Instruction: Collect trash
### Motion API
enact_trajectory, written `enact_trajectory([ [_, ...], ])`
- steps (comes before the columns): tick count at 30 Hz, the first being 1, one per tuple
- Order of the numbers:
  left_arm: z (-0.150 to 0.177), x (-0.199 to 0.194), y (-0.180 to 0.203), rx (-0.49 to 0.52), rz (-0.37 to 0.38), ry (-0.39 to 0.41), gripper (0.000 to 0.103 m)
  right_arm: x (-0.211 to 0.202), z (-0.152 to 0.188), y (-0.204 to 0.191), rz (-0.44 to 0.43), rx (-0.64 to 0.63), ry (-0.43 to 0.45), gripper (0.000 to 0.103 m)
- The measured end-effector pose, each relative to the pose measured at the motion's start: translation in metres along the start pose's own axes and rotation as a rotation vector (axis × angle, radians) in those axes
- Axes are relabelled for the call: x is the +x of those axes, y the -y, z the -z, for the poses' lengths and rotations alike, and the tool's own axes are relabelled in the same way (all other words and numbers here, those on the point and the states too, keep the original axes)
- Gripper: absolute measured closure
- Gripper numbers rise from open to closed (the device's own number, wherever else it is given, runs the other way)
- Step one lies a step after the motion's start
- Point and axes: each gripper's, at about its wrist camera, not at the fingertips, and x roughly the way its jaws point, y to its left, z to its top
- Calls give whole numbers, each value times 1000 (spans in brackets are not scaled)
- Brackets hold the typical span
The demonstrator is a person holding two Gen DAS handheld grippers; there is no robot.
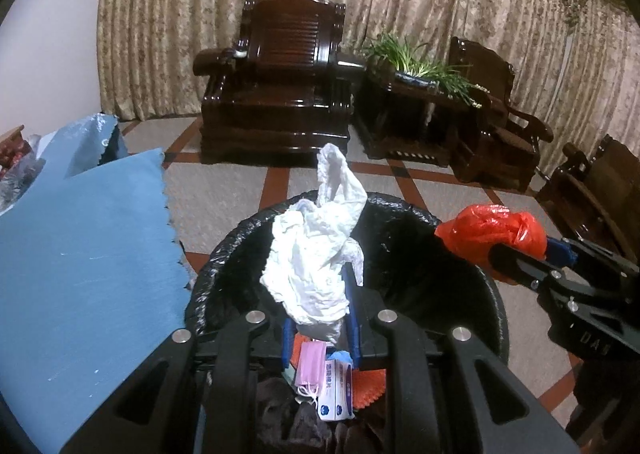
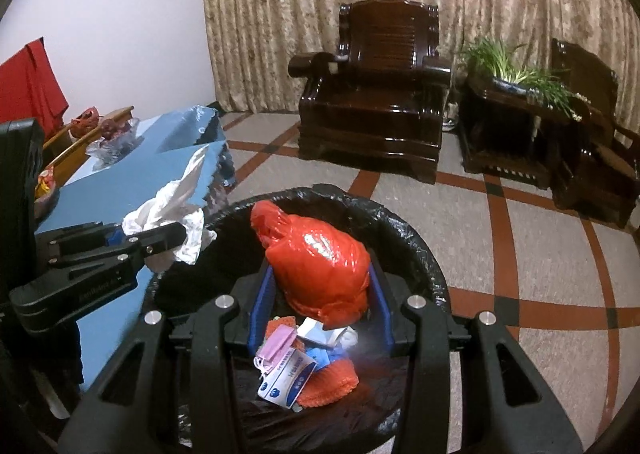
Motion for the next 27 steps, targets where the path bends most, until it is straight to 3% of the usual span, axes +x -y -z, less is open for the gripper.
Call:
enact_trajectory([
  [10, 0, 34, -5, 18, -5, -50, 81, 47, -3, 6, -3, -5, -36, 62],
  [13, 0, 38, -6, 19, 0, -59, 79, 56, -4, 8, -8, -9, -49, 56],
  [15, 1, 37, -8, 15, 4, -64, 66, 59, -4, 9, 3, -11, -51, 39],
  [17, -1, 34, -9, 12, 9, -54, 59, 59, -4, 9, 10, -11, -45, 34],
  [20, -2, 28, -12, 6, 8, -46, 54, 56, -3, 9, 27, -12, -33, 14],
  [27, -1, -4, -26, -27, -10, -4, 31, 36, -6, 14, 11, 28, -26, 7],
])
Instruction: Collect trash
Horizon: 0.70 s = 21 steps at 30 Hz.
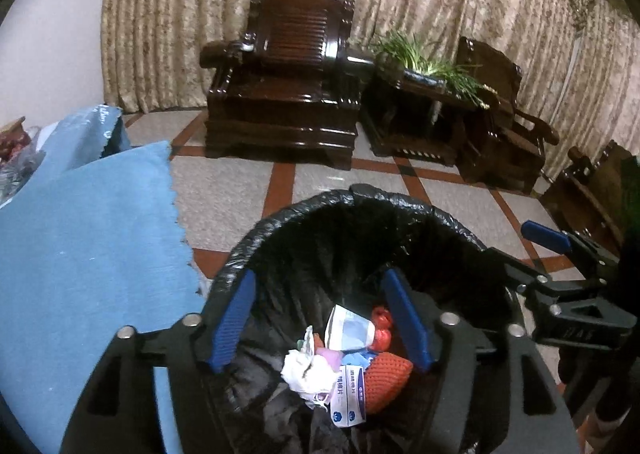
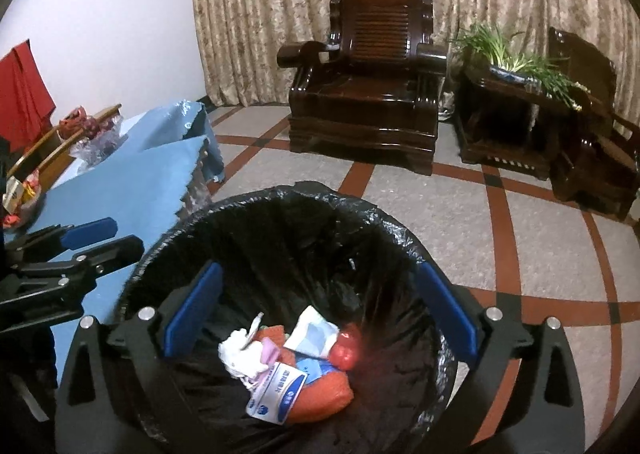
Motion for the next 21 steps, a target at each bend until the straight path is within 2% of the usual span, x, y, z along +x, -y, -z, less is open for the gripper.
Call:
enact_trajectory([
  [8, 0, -48, -7, -20, -53, 50, 13, -44, 4, -19, -47, 0, 17, 5],
  [21, 27, -126, -4, -29, -134, 94, 9, -115, 5, -65, -75, 7, 41, 5],
])
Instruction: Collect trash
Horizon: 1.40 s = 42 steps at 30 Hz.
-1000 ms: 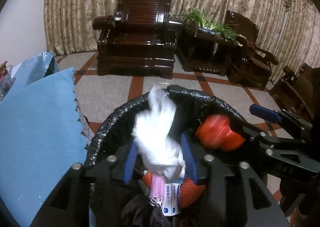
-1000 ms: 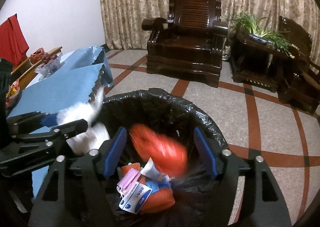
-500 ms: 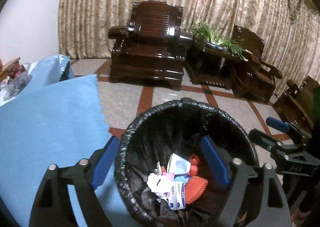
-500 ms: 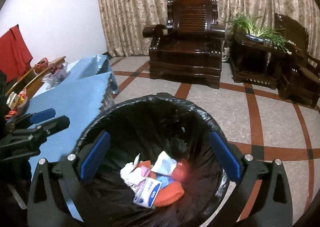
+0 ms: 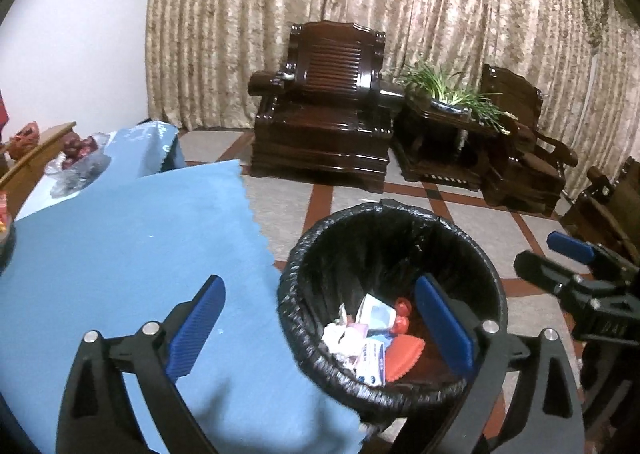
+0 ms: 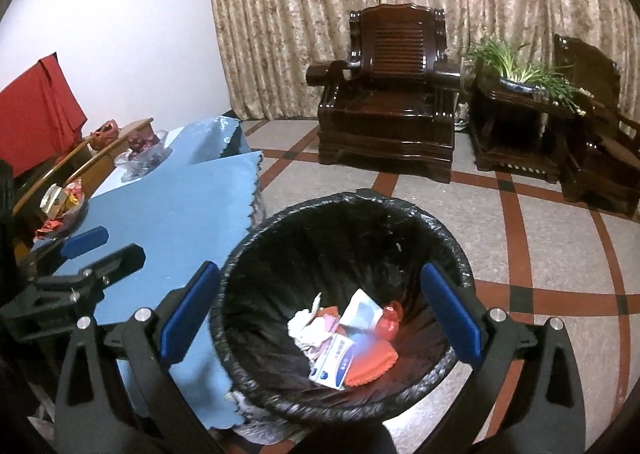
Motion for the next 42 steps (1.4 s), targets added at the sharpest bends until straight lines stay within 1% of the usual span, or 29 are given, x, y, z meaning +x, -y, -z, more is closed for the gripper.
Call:
enact_trajectory([
  [10, 6, -59, -6, 8, -52, 85, 6, -48, -2, -34, -17, -68, 46, 5],
  [18, 10, -87, -6, 12, -105, 127, 6, -73, -4, -49, -23, -85, 75, 5],
  [21, 15, -96, -9, 0, -105, 138, 6, -77, -4, -55, -22, -95, 80, 5],
  [31, 15, -108, -12, -11, -109, 161, 6, -81, -5, -63, -23, -106, 88, 5],
  [42, 14, -111, -11, -9, -111, 173, 6, -81, -5, -64, -23, -106, 89, 5],
])
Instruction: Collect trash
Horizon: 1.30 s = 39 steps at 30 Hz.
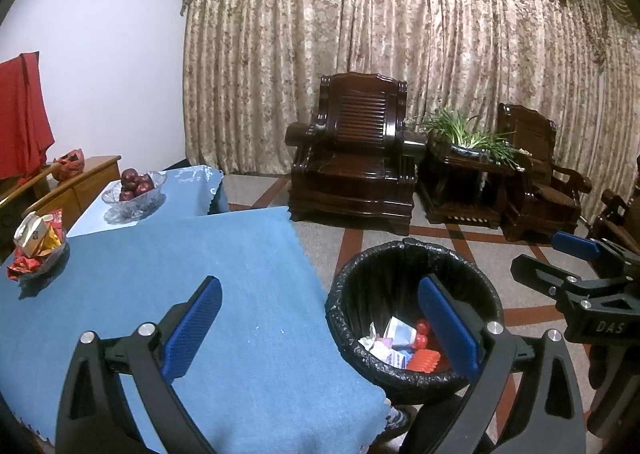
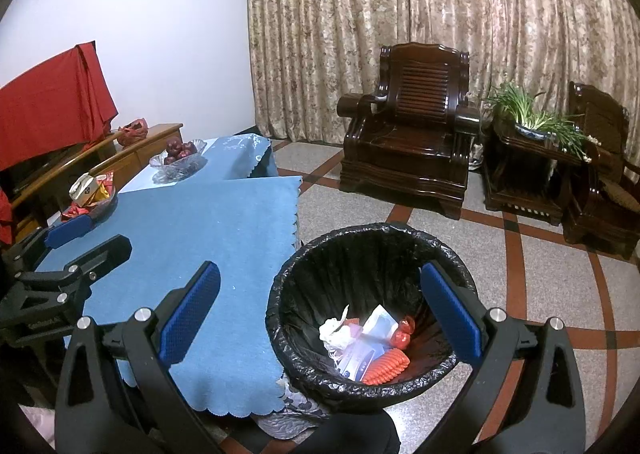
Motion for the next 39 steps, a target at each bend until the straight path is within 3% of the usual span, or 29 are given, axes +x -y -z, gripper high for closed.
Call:
enact_trajectory([
  [39, 4, -1, -6, -3, -2, -8, 6, 0, -1, -6, -1, -8, -4, 5],
])
